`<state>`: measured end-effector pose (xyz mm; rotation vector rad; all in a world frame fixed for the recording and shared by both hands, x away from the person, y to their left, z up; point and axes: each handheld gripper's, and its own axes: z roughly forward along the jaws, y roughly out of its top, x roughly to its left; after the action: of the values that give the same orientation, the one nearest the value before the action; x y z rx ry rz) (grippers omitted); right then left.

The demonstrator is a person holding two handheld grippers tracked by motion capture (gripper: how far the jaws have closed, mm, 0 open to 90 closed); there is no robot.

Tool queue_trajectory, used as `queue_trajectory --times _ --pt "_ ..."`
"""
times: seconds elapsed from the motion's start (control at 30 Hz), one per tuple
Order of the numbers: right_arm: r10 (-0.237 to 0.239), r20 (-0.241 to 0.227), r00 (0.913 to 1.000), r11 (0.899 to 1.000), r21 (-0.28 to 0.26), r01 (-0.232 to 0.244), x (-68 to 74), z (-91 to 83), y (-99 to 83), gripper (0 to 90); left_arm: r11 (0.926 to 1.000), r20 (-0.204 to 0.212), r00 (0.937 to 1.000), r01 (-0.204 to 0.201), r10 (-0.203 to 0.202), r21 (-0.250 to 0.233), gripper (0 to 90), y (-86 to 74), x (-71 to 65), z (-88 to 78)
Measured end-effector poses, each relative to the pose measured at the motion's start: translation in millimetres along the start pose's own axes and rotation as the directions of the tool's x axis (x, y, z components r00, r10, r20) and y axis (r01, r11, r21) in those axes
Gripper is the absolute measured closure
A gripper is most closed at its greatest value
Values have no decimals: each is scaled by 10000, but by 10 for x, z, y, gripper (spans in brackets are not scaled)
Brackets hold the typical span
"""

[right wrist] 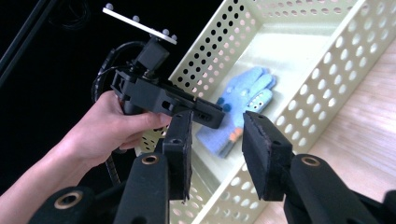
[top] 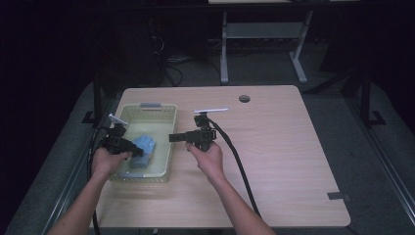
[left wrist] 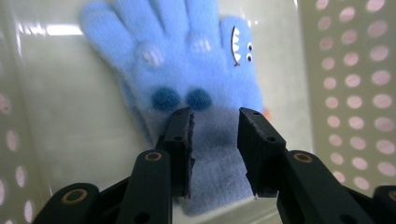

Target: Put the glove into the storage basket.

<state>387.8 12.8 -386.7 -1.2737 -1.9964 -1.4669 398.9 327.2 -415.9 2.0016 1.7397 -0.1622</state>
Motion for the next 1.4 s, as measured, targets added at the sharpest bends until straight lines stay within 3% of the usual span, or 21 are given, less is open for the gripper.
queue_trajectory --times 0.1,0.23,0.6,0.87,1.0,1.23,1.33,1.4 --pt "39 50 10000 10000 5 -39 -20 -42 -3 619 9996 111 9999 5 -2 -270 630 -2 -6 -47" --pt "102 108 9999 9999 -62 -102 -50 -80 -9 609 9976 576 9983 169 -130 -677 585 -14 -5 -111" --pt "156 153 9998 9998 -113 -154 -118 -172 -31 559 9910 1197 9920 -231 391 -1317 491 -58 -113 -227" --pt "178 187 9997 9995 -255 -174 -179 -310 -28 521 9777 1723 9785 -793 1137 -1946 472 -37 -347 -333" --pt "149 226 9996 9992 -382 -141 -204 -408 -16 505 9717 1839 9740 -907 1322 -2181 453 -46 -441 -352" --pt "105 358 9993 9987 -505 -87 -252 -583 2 476 9561 2269 9590 -1046 1698 -2737 431 -60 -555 -408" --pt "135 361 9993 9982 -593 -113 -278 -652 6 458 9489 2267 9533 -1303 1996 -2876 422 -69 -624 -411" --pt "158 409 9990 9981 -610 -133 -295 -696 8 452 9479 2250 9515 -1415 2098 -2855 418 -70 -657 -395"
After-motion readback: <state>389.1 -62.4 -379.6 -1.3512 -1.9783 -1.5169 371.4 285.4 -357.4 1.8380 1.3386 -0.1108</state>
